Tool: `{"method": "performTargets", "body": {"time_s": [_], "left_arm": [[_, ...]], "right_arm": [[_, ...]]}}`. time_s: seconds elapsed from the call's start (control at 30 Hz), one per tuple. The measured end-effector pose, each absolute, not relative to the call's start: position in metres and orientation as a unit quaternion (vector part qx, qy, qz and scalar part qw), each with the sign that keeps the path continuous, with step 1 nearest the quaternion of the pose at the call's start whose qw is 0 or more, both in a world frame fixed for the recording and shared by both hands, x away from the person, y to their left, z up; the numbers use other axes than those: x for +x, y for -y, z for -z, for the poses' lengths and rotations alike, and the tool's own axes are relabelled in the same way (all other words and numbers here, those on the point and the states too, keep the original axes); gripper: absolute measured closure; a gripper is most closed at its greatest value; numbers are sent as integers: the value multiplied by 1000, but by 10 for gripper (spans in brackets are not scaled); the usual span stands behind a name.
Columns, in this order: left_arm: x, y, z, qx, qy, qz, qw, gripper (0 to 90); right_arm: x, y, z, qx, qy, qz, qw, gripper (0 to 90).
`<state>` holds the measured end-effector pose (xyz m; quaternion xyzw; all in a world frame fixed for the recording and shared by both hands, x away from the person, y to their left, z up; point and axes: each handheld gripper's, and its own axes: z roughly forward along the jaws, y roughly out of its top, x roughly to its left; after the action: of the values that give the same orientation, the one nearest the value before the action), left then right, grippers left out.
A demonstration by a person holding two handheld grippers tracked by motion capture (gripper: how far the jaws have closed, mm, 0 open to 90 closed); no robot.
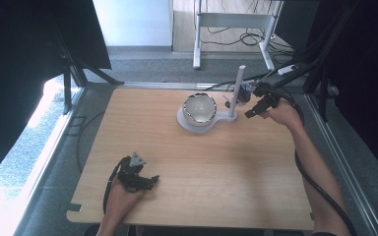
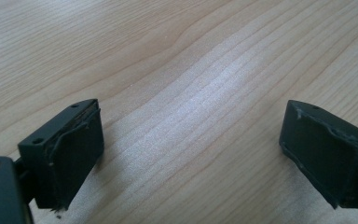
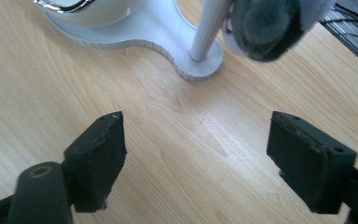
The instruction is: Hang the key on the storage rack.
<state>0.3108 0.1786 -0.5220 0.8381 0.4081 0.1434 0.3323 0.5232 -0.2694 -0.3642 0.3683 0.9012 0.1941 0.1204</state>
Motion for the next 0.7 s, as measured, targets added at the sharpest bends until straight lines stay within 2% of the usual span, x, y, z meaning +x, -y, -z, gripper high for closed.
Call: {"method": "performTargets", "body": {"time_s": [0.4, 0.7], "left_arm": [[311, -179, 522, 838, -408, -144, 332, 61], [311, -179, 522, 838, -408, -144, 332, 61]], "right_arm": [[497, 260, 373, 333, -912, -198, 138, 66], [481, 258, 376, 323, -911, -215, 140, 30]]}}
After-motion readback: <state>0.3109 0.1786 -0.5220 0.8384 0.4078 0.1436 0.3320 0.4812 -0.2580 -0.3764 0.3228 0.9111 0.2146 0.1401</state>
